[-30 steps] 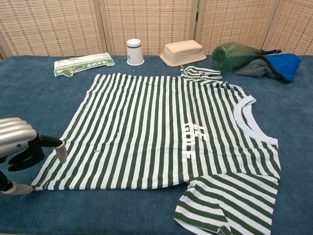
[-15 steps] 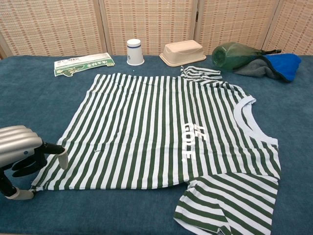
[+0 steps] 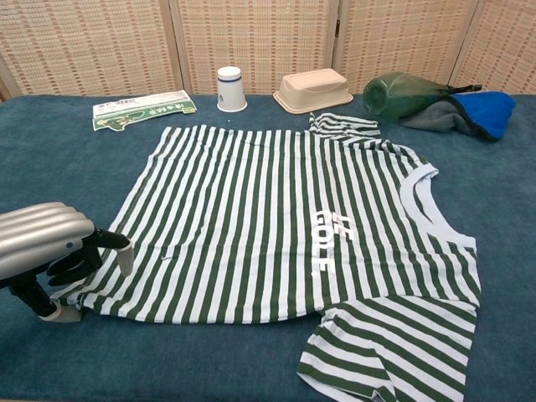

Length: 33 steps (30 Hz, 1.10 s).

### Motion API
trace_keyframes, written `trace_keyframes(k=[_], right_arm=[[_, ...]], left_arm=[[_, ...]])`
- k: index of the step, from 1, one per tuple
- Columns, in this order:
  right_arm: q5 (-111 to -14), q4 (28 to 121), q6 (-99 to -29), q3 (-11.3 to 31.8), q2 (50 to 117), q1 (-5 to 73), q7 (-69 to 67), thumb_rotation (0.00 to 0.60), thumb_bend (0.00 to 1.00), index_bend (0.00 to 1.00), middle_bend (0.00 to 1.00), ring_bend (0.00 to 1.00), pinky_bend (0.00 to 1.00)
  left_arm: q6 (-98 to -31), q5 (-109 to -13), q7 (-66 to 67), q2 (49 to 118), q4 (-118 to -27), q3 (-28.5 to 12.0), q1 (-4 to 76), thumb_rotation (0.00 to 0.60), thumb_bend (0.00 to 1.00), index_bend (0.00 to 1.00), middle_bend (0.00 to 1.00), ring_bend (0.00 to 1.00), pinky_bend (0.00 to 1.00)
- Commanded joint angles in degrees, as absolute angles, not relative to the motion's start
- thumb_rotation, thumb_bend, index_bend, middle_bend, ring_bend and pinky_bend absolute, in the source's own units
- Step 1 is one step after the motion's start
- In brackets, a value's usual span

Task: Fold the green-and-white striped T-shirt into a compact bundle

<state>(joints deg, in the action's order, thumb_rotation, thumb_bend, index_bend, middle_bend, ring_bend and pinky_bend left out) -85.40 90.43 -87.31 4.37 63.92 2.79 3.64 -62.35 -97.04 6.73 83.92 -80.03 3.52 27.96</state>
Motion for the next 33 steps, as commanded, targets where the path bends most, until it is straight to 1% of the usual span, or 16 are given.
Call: trace_keyframes(k=[1,4,6,12,16,22,26,29,32,33], right_arm=[[-85.25,90.35,-87.22,4.38,63.97,2.75,3.57,0.600,0.22,0.08,0.28,0.20,0.19],[-85.25,90.25,-87.06,4.36,64.14,2.81,3.54,0.600,0.22,0.08,0.28,0.20,0.19],[-85.26,90.19,-86.91,4.36,64.24,2.89,3.57,0.600,0.22,0.08,0.28,0.21,0.19],[-85.20,90.12,-86.50,4.42,64.36,3.14,3.64,0.600,0.22,0.08,0.28,0.22,0.19],[-85.41,90.21,-86.31,4.42,64.38,3.34,3.77,0.600,0.22,0.08,0.28,0.22,0.19],[-85.92,90.28,-86.09,4.33,64.49,3.66,3.78,0.600,0.22,0.09,0.29,0.23,0.19],[-87.23,90.16,-85.84,3.93,64.63,4.12,3.58,0.600,0.22,0.09,0.29,0.24,0.19],[-90.00,89.76,-86.08,3.48,65.10,4.98,2.93,0.600,0.23,0.11,0.31,0.25,0.20],[-93.20,89.16,-85.62,2.57,65.75,6.14,2.75,0.600,0.25,0.14,0.34,0.29,0.25],[-94.61,88.91,-85.07,2.04,66.09,6.77,2.98,0.600,0.26,0.15,0.36,0.31,0.28]], left_arm=[[-63.04,-96.81,6.26,83.97,-80.05,3.29,28.00,0.600,0.15,0.43,0.89,0.81,0.96],[-63.33,-96.65,5.76,83.78,-80.14,3.31,28.15,0.600,0.15,0.44,0.89,0.81,0.96],[-63.37,-96.43,5.51,83.78,-80.08,3.32,28.25,0.600,0.17,0.44,0.89,0.81,0.96],[-63.37,-95.83,5.60,84.22,-79.33,3.47,28.38,0.600,0.30,0.48,0.90,0.81,0.96],[-63.23,-95.65,5.90,84.21,-79.18,3.75,28.49,0.600,0.41,0.51,0.90,0.82,0.97],[-62.62,-95.28,7.55,83.93,-79.42,4.09,28.74,0.600,0.50,0.55,0.91,0.83,0.97],[-62.65,-94.73,9.22,84.27,-79.66,3.99,28.62,0.600,0.52,0.58,0.92,0.84,0.98],[-62.95,-94.51,10.21,84.53,-79.99,3.89,28.53,0.600,0.52,0.59,0.93,0.84,0.98],[-63.39,-94.28,11.02,84.64,-80.44,3.68,28.39,0.600,0.52,0.60,0.93,0.85,0.98],[-63.52,-94.14,11.33,84.63,-80.73,3.61,28.33,0.600,0.52,0.60,0.93,0.85,0.99]])
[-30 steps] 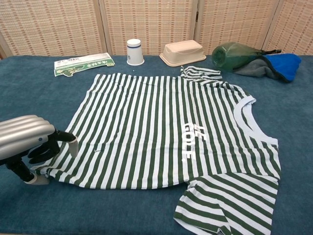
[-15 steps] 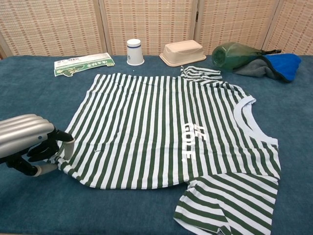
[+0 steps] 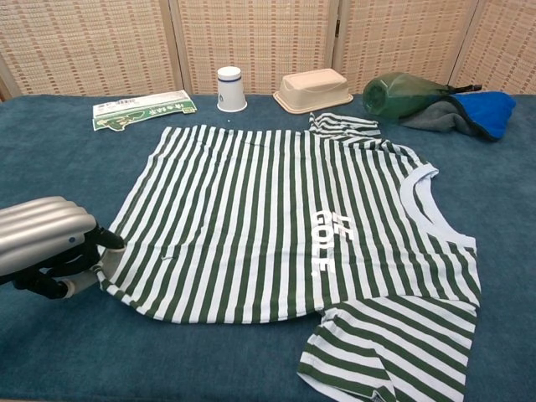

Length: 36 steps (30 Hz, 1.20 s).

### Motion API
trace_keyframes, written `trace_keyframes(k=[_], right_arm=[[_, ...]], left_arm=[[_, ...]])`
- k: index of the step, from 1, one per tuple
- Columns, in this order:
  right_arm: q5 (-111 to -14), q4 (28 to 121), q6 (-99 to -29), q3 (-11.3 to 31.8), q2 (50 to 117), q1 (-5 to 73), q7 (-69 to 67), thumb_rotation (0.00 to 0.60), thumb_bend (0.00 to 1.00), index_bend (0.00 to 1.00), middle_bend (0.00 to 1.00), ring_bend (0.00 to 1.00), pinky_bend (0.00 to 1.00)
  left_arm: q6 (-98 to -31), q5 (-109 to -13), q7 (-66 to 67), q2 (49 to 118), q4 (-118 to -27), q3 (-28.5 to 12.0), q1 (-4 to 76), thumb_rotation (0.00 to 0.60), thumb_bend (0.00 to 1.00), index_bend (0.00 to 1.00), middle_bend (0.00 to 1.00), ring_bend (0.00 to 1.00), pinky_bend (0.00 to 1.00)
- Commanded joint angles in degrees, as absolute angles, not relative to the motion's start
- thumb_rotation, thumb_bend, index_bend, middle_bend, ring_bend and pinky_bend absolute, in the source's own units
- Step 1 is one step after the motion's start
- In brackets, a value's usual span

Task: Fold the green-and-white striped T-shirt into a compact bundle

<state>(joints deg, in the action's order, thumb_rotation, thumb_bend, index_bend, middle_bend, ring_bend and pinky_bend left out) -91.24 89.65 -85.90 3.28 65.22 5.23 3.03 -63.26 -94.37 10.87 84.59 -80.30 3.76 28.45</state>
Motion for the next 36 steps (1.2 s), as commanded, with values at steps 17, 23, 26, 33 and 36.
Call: trace_keyframes(k=[17,23,26,33,36], right_arm=[[-102.18,85.09,-72.34,-1.60,74.00,16.46,7.32,0.600,0.14,0.41,0.86,0.95,1.00],[-100.69,82.82,-67.62,-2.27,76.62,18.71,7.76,0.600,0.18,0.43,0.87,0.96,1.00],[-100.49,81.62,-66.27,-2.67,77.80,19.58,7.80,0.600,0.19,0.43,0.87,0.96,1.00],[-99.64,79.13,-64.13,-3.12,80.20,21.23,7.85,0.600,0.21,0.45,0.87,0.97,1.00],[-99.34,78.22,-63.47,-3.25,81.04,21.84,7.96,0.600,0.21,0.45,0.87,0.97,1.00]], left_arm=[[-64.65,-92.45,13.60,84.52,-82.84,3.38,27.36,0.600,0.51,0.59,0.94,0.85,0.99],[-64.10,-91.74,13.60,84.56,-83.14,3.42,27.36,0.600,0.51,0.59,0.94,0.85,0.99],[-63.95,-91.59,13.59,84.61,-83.17,3.50,27.35,0.600,0.51,0.59,0.94,0.85,0.99],[-63.64,-91.26,13.52,84.63,-82.89,3.67,27.32,0.600,0.51,0.59,0.93,0.85,0.99],[-63.60,-91.09,13.51,84.61,-82.90,3.64,27.29,0.600,0.51,0.59,0.94,0.85,0.99]])
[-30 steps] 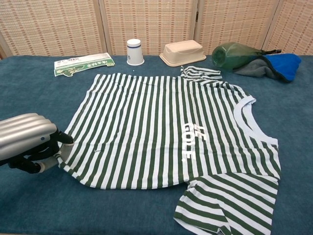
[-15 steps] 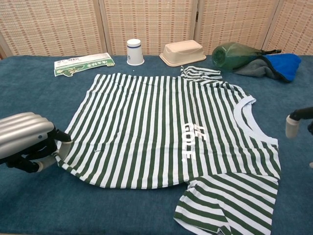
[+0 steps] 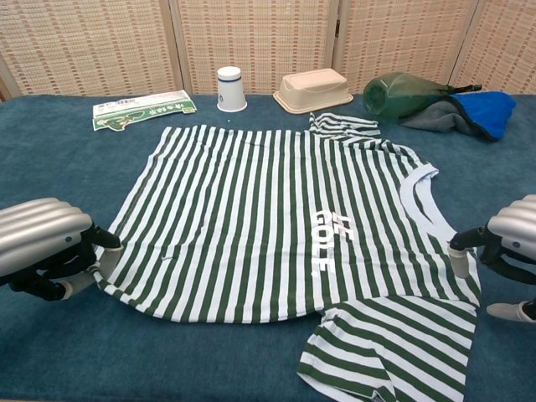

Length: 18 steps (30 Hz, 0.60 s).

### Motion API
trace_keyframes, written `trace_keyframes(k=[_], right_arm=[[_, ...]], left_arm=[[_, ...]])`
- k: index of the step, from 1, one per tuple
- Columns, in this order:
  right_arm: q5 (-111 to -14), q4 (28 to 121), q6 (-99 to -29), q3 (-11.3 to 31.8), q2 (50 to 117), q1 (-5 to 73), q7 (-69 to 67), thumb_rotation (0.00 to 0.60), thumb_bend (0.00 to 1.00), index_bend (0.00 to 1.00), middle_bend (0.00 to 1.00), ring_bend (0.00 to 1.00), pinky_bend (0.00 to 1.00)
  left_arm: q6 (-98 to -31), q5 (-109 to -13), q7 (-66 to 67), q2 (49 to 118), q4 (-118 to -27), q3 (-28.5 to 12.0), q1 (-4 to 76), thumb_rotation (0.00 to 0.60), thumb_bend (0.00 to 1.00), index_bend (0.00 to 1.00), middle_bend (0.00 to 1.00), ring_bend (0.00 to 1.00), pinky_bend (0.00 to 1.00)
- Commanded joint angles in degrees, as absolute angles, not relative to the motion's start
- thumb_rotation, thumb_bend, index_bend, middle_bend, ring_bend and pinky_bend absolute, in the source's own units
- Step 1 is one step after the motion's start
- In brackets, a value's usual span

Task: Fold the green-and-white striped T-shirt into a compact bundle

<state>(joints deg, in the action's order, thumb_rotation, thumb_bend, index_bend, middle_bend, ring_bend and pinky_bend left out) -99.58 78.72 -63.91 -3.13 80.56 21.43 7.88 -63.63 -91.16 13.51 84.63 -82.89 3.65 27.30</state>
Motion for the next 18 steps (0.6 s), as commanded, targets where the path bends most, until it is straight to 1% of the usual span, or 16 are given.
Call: trace_keyframes(k=[1,15,18], right_arm=[[-99.27,78.02,-63.35,-3.29,81.25,22.00,7.98,0.600,0.21,0.45,0.87,0.97,1.00],[-98.16,74.99,-61.77,-3.58,84.37,24.29,8.43,0.600,0.23,0.47,0.88,0.97,1.00],[-98.19,74.90,-61.76,-3.86,84.67,24.59,8.38,0.600,0.26,0.48,0.88,0.97,1.00]], left_arm=[[-63.59,-91.04,13.50,84.59,-82.94,3.64,27.28,0.600,0.51,0.59,0.93,0.85,0.99],[-63.39,-90.81,13.40,84.64,-83.19,3.58,27.42,0.600,0.51,0.58,0.93,0.84,0.99],[-63.38,-90.72,13.37,84.62,-83.22,3.58,27.41,0.600,0.51,0.58,0.94,0.84,0.99]])
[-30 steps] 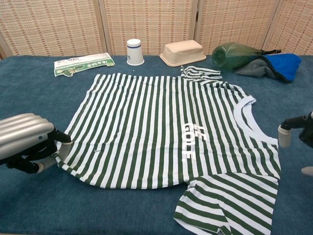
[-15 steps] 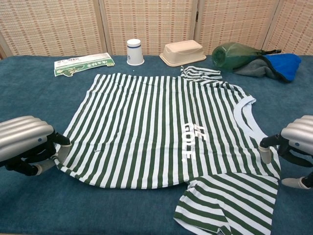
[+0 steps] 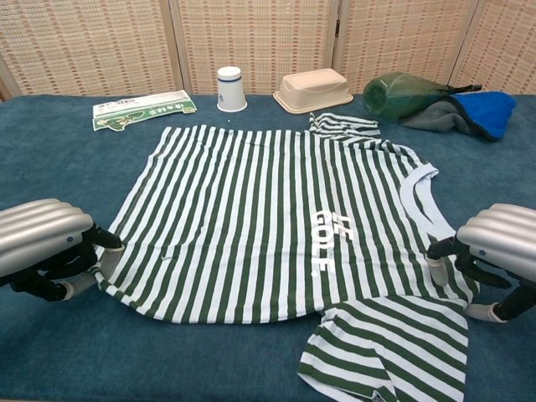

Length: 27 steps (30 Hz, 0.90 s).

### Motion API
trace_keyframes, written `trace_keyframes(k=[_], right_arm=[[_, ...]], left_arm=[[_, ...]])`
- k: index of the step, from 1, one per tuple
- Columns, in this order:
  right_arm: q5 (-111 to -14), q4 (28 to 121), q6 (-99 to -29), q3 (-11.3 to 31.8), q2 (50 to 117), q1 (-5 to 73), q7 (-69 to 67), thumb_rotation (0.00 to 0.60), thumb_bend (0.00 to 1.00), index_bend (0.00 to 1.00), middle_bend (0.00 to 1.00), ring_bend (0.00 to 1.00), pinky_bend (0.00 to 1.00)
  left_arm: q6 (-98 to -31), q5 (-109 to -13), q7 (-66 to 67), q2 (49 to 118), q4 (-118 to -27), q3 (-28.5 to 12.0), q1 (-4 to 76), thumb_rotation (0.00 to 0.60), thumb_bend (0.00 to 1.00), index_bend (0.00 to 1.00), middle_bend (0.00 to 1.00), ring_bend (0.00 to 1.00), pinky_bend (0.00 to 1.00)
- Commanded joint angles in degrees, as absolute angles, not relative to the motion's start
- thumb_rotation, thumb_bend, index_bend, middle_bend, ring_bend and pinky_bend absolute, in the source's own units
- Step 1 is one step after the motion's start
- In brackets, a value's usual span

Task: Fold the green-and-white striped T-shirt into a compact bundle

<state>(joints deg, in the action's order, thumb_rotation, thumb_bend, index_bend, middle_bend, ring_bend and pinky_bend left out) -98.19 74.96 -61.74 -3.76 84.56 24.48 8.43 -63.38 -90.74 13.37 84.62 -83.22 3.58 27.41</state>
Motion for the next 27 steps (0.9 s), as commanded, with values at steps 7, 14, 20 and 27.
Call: trace_keyframes(k=[7,14,20,27], right_arm=[[-97.94,74.20,-62.27,-4.14,85.16,24.95,8.01,0.600,0.41,0.53,0.89,0.98,1.00],[-99.37,76.36,-64.96,-4.86,83.88,24.90,6.95,0.600,0.52,0.61,0.90,0.99,1.00],[-100.88,80.13,-68.21,-5.67,81.07,24.20,6.69,0.600,0.54,0.64,0.91,0.99,1.00],[-102.28,83.79,-71.13,-6.32,78.47,23.38,6.47,0.600,0.54,0.65,0.92,0.99,1.00]], left_arm=[[-63.52,-90.75,12.83,84.52,-83.26,3.64,27.36,0.600,0.51,0.58,0.93,0.84,0.99],[-64.65,-92.23,5.67,82.80,-85.06,4.30,27.28,0.600,0.51,0.58,0.93,0.84,0.99],[-67.42,-94.06,1.79,80.67,-86.40,4.78,26.59,0.600,0.51,0.58,0.93,0.84,0.99],[-69.91,-95.52,-2.46,77.24,-89.31,5.85,25.44,0.600,0.51,0.58,0.93,0.84,0.99]])
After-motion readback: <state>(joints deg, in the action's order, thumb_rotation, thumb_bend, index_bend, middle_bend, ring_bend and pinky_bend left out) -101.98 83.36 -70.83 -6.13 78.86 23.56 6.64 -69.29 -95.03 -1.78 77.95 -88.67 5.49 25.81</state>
